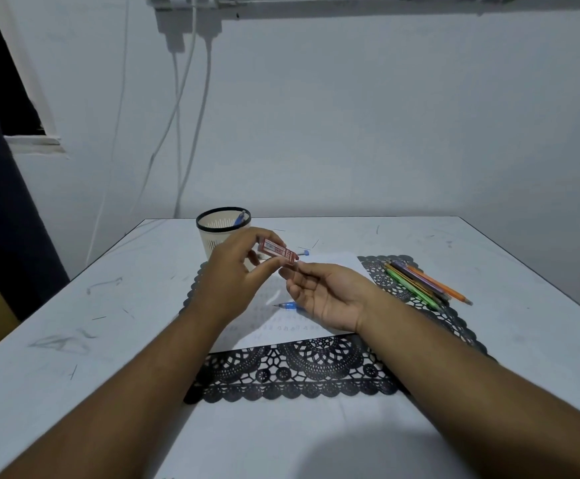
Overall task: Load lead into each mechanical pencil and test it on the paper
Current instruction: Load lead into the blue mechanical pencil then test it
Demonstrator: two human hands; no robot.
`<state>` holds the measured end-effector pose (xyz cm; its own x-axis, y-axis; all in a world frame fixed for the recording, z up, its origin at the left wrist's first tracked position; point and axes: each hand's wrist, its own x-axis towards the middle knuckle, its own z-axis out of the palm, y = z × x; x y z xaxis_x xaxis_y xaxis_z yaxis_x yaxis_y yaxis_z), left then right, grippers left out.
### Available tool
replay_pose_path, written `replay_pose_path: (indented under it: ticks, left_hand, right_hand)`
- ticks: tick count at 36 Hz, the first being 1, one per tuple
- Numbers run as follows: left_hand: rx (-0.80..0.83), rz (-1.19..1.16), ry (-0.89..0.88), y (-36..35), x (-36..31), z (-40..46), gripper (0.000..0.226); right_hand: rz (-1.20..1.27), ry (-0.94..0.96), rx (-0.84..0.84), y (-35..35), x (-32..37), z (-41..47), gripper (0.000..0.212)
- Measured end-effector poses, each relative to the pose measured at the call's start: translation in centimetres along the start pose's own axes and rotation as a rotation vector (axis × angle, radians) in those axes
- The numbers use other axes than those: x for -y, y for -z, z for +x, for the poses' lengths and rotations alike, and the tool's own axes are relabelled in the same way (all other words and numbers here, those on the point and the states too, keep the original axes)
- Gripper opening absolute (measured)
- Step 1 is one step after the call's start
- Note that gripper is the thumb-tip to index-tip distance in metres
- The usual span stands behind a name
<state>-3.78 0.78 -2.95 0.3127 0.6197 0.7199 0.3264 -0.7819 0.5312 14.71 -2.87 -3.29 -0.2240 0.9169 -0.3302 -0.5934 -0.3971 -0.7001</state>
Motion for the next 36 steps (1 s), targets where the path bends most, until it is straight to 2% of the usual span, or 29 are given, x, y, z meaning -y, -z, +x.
replay_pose_path:
  ticks: [13, 17, 30, 36]
  left_hand:
    - [-0.010, 0.058, -0.050, 0.1, -0.4, 0.0, 0.017]
    - [0.050, 0.050, -0.020, -0.3, 0.3, 0.0, 0.017]
    - [-0.005, -0.080, 0.172, 0.3, 0.2, -0.2, 0.018]
    - [0.032, 0.026, 0.221, 0.2, 0.7, -0.2, 0.019]
  right_hand:
    - [0.000, 0.002, 0.012, 0.0, 0.1, -0.3, 0.021]
    - [0.024, 0.007, 0.006, 0.1, 0.0, -0.2, 0.022]
    - [0.074, 0.043, -0.040, 0.0, 0.3, -0.3, 0.010]
    - [0.071, 0.155, -0.082, 0.2, 0.7, -0.3, 0.006]
